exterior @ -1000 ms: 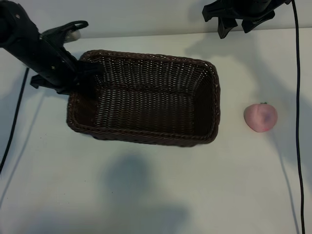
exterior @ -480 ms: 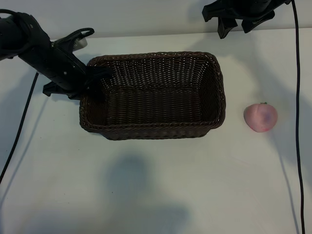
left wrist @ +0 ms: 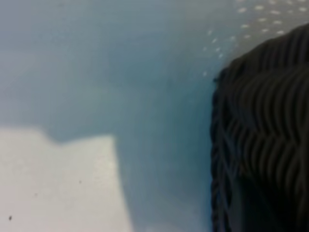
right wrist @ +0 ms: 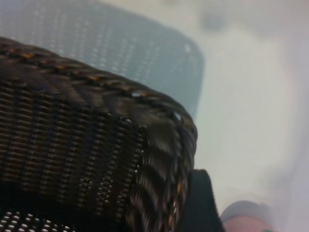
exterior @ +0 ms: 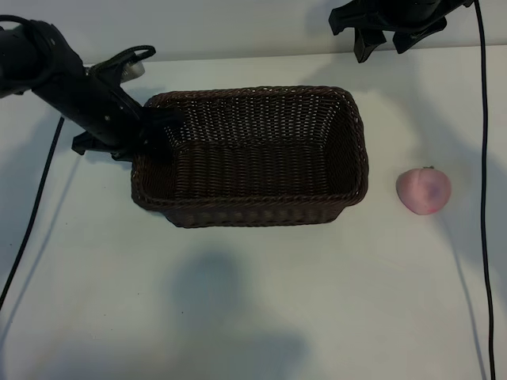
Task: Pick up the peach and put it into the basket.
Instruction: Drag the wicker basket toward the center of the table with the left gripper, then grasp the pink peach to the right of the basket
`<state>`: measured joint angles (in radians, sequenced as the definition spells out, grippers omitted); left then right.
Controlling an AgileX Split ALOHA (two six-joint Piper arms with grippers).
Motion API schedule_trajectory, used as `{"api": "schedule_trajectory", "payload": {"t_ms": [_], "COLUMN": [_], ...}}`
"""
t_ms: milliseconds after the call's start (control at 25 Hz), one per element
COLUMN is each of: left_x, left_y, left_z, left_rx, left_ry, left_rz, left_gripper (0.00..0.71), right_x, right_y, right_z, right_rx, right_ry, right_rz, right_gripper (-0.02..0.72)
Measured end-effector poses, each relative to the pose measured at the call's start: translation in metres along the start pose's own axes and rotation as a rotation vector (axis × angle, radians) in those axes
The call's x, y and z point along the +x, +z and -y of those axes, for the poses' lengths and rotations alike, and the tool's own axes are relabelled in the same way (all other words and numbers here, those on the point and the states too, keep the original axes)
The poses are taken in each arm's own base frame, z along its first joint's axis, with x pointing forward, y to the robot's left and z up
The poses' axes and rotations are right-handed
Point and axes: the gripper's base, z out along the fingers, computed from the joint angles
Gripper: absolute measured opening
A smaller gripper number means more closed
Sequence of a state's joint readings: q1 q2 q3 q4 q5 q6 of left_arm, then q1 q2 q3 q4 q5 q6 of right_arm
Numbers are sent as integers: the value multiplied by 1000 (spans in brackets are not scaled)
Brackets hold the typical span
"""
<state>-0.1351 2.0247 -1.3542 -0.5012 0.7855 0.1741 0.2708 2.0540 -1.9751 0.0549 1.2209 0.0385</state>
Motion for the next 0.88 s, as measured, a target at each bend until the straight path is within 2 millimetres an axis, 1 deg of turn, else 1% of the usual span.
{"api": "schedule_trajectory", "payload": {"t_ms": [40, 160, 240, 280, 320, 440, 720, 880], "left_x": [-2, -9, -12, -12, -13, -13, -8, -3], "left_y": [-3, -11, -15, -17, -20, -31, -72, -87], "left_z": [2, 8, 10, 11, 11, 12, 15, 14], "left_rx": [6, 21, 25, 21, 11, -26, -140, -196], "left_ry": [6, 21, 26, 25, 28, 55, 111, 142], "left_rz": [-2, -3, -10, -16, -20, -29, 10, -8], "left_gripper": [307, 510, 601, 629, 644, 646, 609, 601], "right_x": [0, 0, 0, 0, 0, 0, 0, 0], "right_y": [0, 0, 0, 0, 0, 0, 0, 0], "right_z": [0, 0, 0, 0, 0, 0, 0, 0], "right_rx": [0, 0, 0, 0, 0, 0, 0, 0], "right_ry": [0, 0, 0, 0, 0, -1, -1, -1], "right_rz": [0, 0, 0, 0, 0, 0, 0, 0], "right_gripper": [526, 526, 526, 526, 526, 526, 526, 526]}}
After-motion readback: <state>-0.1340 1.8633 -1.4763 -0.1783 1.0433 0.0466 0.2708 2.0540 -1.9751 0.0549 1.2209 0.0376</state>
